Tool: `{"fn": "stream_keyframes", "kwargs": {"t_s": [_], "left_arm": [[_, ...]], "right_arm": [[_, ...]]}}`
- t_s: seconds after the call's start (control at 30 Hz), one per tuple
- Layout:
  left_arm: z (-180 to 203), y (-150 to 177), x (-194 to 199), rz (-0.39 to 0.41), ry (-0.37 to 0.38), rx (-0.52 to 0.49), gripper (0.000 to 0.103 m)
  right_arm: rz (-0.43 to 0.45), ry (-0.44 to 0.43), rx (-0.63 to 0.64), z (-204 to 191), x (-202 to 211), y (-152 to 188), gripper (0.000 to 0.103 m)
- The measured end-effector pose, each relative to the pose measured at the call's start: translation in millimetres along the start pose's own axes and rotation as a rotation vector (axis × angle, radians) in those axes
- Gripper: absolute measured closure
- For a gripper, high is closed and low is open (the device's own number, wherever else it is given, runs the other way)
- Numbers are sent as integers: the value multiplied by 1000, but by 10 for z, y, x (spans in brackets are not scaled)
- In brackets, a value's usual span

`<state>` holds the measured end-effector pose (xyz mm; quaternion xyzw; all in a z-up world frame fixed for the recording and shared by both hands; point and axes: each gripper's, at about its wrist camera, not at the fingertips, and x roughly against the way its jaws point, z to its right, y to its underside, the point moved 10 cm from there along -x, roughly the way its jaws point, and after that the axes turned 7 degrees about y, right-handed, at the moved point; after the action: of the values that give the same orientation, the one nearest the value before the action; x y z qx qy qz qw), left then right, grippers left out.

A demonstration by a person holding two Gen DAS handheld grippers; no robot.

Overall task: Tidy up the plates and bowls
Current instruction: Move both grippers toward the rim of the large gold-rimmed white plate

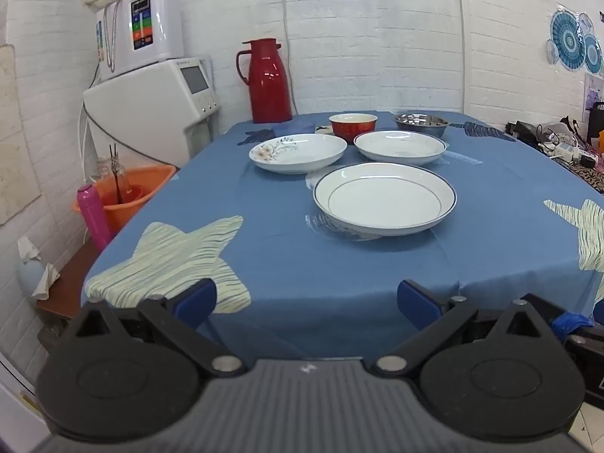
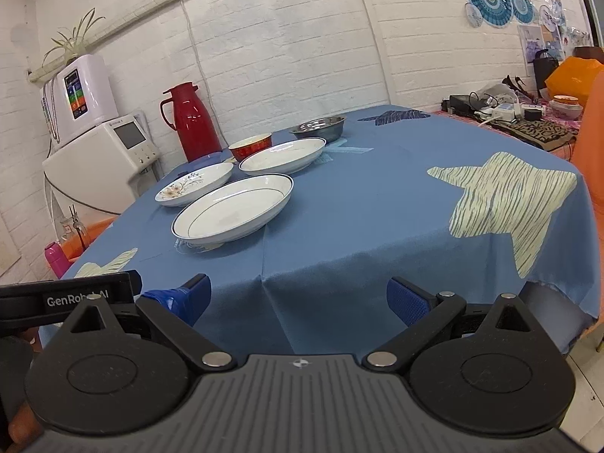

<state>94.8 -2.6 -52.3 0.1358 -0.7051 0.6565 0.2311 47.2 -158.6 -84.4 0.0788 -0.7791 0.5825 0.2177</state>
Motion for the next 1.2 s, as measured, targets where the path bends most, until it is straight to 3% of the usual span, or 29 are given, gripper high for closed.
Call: {"fn": "stream_keyframes", "kwargs": {"t_s": [0.23, 0.33, 0.47, 0.6, 0.93, 1.2], "left_arm": [[-12, -57, -219, -43, -5, -7, 2], [-15, -65, -342, -73, -2, -6, 2], [-38, -116, -515, -110, 10, 1, 2], [-100, -223, -699, -137, 12, 15, 2], [-346, -586, -1250, -199, -25, 41, 2], [-511, -809, -1538, -217, -49, 22, 2]], "right_arm": [[-7, 50, -26, 177, -163, -66, 16], [-80, 91, -13, 252, -292, -41, 16], [-112, 135, 34, 266, -420, -147, 16], [-92, 122, 41, 174, -573, -347, 16], [-134, 108, 99, -113, -1204, -814, 16], [-177, 87, 110, -268, -1560, -980, 16]]}}
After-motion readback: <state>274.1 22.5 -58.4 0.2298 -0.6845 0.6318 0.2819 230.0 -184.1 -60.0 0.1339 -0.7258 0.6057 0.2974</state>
